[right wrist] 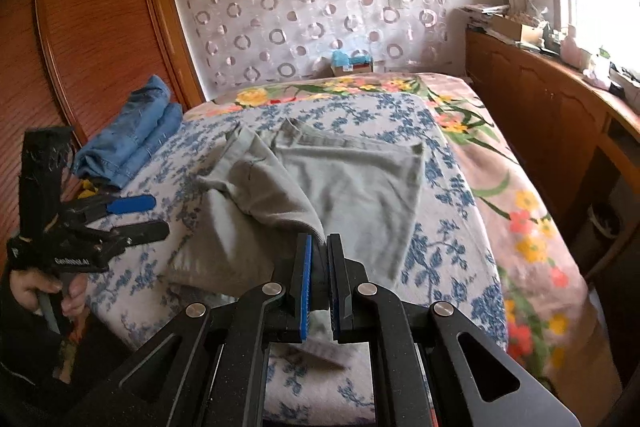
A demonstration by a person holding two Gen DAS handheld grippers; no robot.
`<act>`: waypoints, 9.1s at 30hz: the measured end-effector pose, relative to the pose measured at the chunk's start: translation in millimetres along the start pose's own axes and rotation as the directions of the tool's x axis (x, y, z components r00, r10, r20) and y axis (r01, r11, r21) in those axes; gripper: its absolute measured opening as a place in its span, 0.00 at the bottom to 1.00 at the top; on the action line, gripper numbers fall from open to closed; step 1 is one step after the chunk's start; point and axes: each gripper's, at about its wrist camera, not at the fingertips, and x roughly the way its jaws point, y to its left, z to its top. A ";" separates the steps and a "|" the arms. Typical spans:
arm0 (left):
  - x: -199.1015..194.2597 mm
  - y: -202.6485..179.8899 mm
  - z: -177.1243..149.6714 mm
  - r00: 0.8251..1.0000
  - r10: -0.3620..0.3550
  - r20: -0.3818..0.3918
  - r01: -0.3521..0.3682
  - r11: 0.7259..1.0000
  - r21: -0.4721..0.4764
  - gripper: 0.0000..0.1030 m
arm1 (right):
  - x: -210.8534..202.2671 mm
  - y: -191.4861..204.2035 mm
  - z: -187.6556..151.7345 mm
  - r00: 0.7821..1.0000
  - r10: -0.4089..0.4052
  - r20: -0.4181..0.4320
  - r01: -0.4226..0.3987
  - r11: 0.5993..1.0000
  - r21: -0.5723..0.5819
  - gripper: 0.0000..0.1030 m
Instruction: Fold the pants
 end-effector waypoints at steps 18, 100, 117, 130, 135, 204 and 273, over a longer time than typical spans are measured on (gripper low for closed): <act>16.6 -2.2 -6.0 0.999 0.002 -0.040 -0.002 1.000 0.000 0.76 | 2.9 -16.9 -20.8 0.993 -0.021 -0.117 0.027 0.998 0.053 0.07; 30.1 47.7 32.5 0.996 0.087 -0.018 -0.088 0.995 -0.037 0.76 | 118.8 -53.3 112.6 0.996 -0.055 -0.068 0.049 0.995 -0.088 0.07; 55.8 32.8 47.6 0.996 0.076 -0.042 -0.077 0.997 -0.006 0.76 | 129.0 -62.7 116.1 0.987 -0.141 -0.071 0.137 0.989 -0.061 0.05; 69.8 33.5 41.9 0.994 0.074 -0.077 -0.074 0.997 -0.006 0.76 | 118.4 -65.2 105.8 0.990 -0.114 -0.087 0.113 0.993 -0.020 0.25; 75.4 31.5 36.8 0.992 0.081 -0.092 -0.081 0.997 0.001 0.76 | 126.6 -68.9 105.9 0.987 -0.116 -0.113 0.113 0.993 -0.029 0.26; 27.9 -22.4 -22.1 0.993 0.029 -0.115 -0.021 0.997 0.076 0.81 | -33.5 -5.1 -14.3 0.984 -0.087 -0.155 0.095 0.995 0.042 0.08; 23.2 -45.2 -29.4 0.995 -0.053 -0.084 0.055 0.998 0.022 0.34 | -2.4 -16.0 -26.7 0.989 -0.053 -0.135 0.059 0.998 0.036 0.11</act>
